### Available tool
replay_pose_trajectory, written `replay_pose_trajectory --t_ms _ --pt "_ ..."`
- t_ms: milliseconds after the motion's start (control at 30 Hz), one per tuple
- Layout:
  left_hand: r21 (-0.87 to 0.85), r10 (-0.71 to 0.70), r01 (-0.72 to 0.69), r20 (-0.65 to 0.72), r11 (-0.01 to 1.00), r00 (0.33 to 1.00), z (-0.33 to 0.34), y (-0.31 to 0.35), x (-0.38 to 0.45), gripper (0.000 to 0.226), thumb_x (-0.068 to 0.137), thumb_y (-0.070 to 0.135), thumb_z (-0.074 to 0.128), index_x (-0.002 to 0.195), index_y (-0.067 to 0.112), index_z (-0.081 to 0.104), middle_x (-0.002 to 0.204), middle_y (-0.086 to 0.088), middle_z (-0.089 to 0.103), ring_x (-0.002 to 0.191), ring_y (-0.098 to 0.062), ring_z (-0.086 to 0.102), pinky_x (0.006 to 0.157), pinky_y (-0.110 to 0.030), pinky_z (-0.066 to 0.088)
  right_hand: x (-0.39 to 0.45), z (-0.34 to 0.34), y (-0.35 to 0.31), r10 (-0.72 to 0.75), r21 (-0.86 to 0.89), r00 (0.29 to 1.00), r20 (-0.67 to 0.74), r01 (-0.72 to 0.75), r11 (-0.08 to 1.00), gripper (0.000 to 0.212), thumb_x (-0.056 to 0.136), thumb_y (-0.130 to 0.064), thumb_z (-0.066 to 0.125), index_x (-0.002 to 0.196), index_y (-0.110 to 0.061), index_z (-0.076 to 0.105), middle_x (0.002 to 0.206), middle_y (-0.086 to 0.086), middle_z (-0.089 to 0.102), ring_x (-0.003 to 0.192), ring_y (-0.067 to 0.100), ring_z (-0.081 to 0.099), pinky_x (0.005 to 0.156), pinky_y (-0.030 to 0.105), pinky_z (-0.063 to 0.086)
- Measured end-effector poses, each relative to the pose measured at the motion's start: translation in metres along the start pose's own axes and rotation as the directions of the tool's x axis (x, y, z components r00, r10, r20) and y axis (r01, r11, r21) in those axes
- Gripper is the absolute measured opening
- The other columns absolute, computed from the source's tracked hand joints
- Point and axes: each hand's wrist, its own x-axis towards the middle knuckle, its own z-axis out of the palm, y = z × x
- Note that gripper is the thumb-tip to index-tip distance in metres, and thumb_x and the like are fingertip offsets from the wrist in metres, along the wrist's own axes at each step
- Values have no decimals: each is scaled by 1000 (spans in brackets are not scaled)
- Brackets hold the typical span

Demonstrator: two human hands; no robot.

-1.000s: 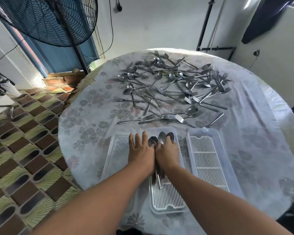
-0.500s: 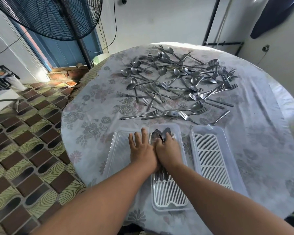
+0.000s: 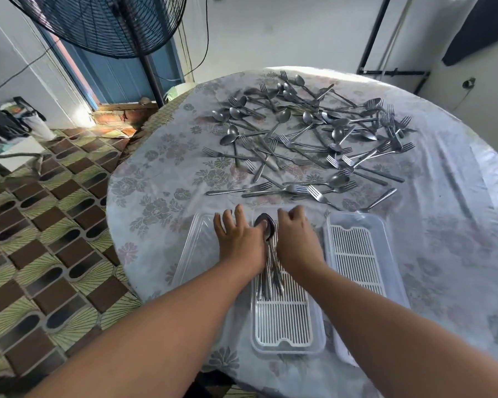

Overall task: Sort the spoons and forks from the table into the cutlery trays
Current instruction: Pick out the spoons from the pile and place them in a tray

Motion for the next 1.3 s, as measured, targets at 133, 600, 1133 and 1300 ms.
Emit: replay_pose_trajectory --t_ms 133,600,1133,1300 --pt "139 179 -161 -130 977 975 4 2 -9 36 92 30 62 127 24 58 149 -17 31 136 -41 22 120 -57 -4 16 -12 8 -102 -407 995 16 100 908 43 88 -15 66 130 -15 54 138 13 40 125 32 42 96 42 43" --pt "260 291 -280 -1 924 957 5 2 -20 56 94 58 50 140 27 54 144 -9 30 138 -36 22 121 -59 -13 14 3 7 -88 -484 992 91 121 867 36 98 -27 52 135 -25 51 136 11 51 126 32 43 97 42 35" --pt "167 249 -240 -36 956 968 5 -3 -22 61 93 72 44 143 39 49 150 -4 31 141 -34 24 115 -55 -22 8 6 5 38 -151 996 74 -27 988 58 83 -8 71 133 -23 46 131 10 43 101 30 67 114 52 21" --pt "202 239 -222 -63 954 969 1 -6 -25 60 93 63 45 139 25 56 148 -5 36 138 -32 26 116 -54 -19 8 9 -4 123 -60 991 60 -120 991 48 87 -11 68 127 -19 42 126 9 55 103 31 68 115 55 20"
